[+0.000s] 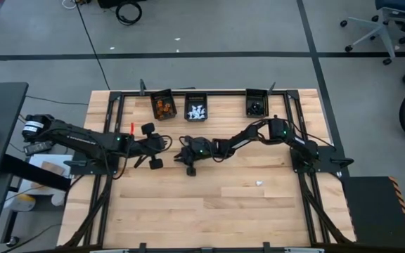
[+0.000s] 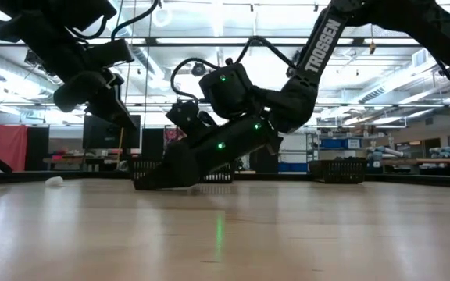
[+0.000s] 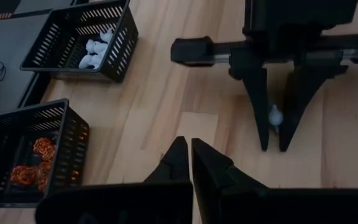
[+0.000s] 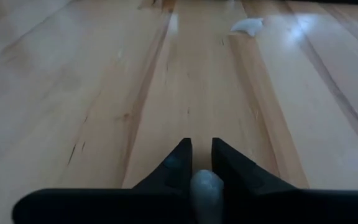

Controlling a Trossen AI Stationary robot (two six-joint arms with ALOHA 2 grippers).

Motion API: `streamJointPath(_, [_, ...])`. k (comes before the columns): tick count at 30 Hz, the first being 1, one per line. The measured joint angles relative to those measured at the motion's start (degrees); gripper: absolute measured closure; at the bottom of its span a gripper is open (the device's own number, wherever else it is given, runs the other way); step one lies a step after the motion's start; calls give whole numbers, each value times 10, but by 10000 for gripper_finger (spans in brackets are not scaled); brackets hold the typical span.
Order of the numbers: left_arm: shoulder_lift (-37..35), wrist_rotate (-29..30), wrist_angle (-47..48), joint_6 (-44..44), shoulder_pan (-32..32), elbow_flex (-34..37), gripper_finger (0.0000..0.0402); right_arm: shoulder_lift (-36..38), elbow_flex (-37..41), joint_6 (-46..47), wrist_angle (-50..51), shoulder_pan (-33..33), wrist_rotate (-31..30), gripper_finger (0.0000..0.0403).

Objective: Sort Halloween decoration
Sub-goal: Put the white ghost toy into the middle black bin

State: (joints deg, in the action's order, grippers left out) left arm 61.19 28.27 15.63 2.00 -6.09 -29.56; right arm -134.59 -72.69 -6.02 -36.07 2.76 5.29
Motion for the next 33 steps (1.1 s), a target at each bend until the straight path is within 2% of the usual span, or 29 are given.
streamJointPath(11, [0, 0, 0, -1, 1, 0, 401, 79, 4, -38, 139, 14, -53, 343])
streamJointPath(17, [0, 2, 0, -2, 1, 0, 401, 118, 3, -47, 181, 33, -74, 343])
streamJointPath(26, [0, 2, 0, -2, 1, 0, 401, 157, 2, -81, 176, 95, -104, 343])
streamJointPath(33, [0, 2, 0, -2, 1, 0, 402, 157, 1, -50, 134, 153, -101, 341])
